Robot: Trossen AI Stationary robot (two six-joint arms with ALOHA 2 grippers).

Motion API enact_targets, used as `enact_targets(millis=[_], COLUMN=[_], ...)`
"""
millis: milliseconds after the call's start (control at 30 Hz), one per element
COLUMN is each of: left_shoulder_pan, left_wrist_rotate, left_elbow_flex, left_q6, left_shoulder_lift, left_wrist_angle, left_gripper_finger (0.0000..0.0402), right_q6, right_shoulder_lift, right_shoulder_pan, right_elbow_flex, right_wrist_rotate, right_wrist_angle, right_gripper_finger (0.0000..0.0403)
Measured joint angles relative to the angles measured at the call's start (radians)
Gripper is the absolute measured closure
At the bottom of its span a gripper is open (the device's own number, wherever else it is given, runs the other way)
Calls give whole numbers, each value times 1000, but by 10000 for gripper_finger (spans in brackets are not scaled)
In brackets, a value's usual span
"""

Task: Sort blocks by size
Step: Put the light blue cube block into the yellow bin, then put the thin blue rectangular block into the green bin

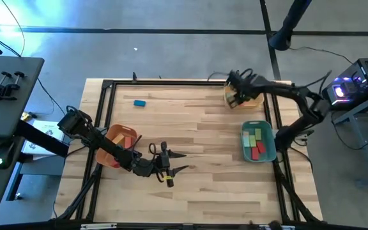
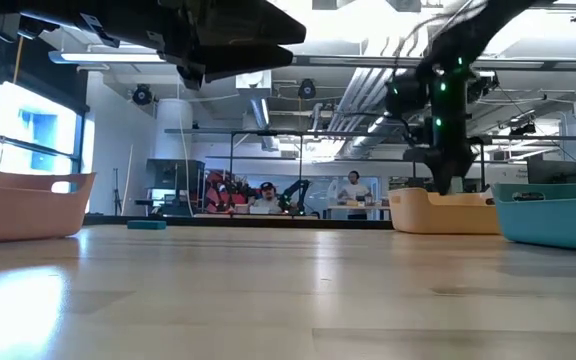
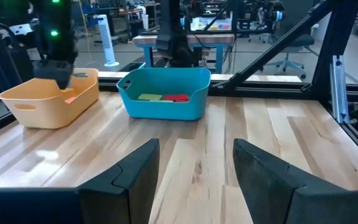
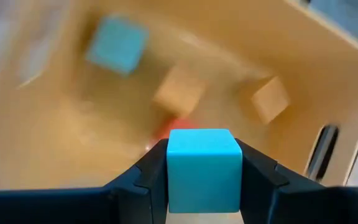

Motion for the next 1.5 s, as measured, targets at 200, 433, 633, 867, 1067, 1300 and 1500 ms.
enact_targets(millis=[200, 433, 633, 867, 1067, 1300, 1500], left_shoulder_pan=[-2, -2, -2, 8, 167, 496, 824], left_wrist_rotate=[0, -1, -7, -202, -98, 90, 295], left_elbow_flex=[0, 0, 0, 0, 0, 0, 0], left_q6=[-25, -43, -49, -188, -504, -498, -362], left_shoulder_lift=[0, 0, 0, -59, -273, -426, -462], left_wrist_angle=[-13, -22, -22, -220, -704, -1178, -1366], left_gripper_finger=[209, 209, 209, 209, 209, 209, 208], right_q6=[-75, -151, -172, -212, -167, -264, -364], right_shoulder_lift=[48, 51, -16, -221, -324, -230, -56], right_shoulder_pan=[-148, -177, -164, 3, 310, 615, 762], right_elbow_flex=[0, 0, 0, 0, 0, 0, -78], right_wrist_rotate=[-47, -50, 49, 56, 47, 45, 25], right_wrist_angle=[102, 85, 44, 92, 290, 470, 564], right_gripper_finger=[272, 189, 167, 164, 164, 163, 163])
